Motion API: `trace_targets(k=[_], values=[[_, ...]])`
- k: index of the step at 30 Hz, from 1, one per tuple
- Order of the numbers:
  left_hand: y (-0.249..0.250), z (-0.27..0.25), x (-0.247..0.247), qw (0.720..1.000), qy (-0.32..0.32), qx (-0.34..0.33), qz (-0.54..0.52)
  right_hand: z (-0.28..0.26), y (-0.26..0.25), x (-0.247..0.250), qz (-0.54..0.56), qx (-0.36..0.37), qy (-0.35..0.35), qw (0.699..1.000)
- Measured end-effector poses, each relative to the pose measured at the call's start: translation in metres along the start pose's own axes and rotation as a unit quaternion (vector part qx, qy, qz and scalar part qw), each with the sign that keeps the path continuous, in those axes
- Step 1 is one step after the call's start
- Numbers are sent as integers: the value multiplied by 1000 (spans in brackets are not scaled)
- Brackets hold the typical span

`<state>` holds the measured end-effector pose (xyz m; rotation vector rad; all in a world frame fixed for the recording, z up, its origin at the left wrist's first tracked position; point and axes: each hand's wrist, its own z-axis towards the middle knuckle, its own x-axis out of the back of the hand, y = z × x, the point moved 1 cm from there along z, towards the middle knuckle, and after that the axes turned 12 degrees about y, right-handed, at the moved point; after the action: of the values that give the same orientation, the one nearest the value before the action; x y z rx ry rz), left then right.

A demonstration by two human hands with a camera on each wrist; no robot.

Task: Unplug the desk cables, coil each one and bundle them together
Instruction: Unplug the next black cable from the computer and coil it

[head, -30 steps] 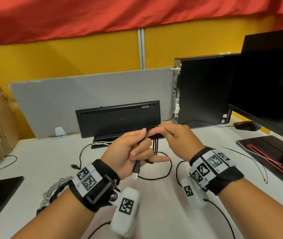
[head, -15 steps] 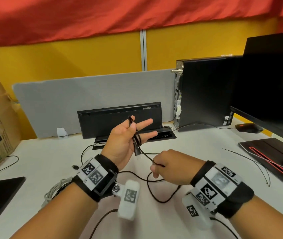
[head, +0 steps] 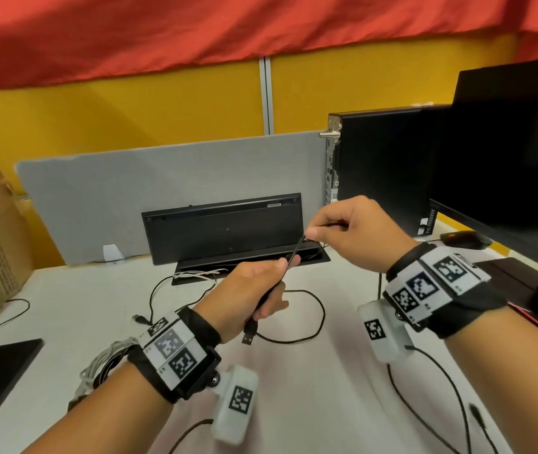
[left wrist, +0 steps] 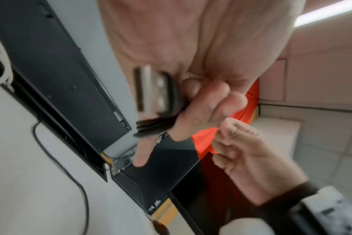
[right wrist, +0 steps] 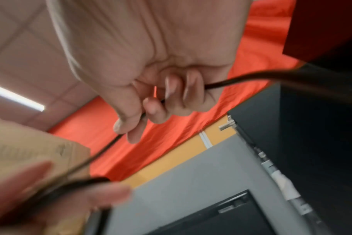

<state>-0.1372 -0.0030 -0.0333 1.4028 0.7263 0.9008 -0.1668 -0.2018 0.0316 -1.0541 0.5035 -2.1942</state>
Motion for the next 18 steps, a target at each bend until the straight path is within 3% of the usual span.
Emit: trace_targets(k=[5, 11, 15, 18], values=[[3, -5, -2, 989, -33, 33, -142, -3, 26, -19, -42, 8, 44, 998], [6, -7, -4, 933, -55, 101, -340, -15, 29, -42, -98, 36, 93, 990], [7, -8, -7, 916, -54, 91, -386, -20, 15, -51, -115, 25, 28, 993], [5, -4, -6, 909, -9, 69, -412, -31, 8, -59, -68, -10, -35, 997]])
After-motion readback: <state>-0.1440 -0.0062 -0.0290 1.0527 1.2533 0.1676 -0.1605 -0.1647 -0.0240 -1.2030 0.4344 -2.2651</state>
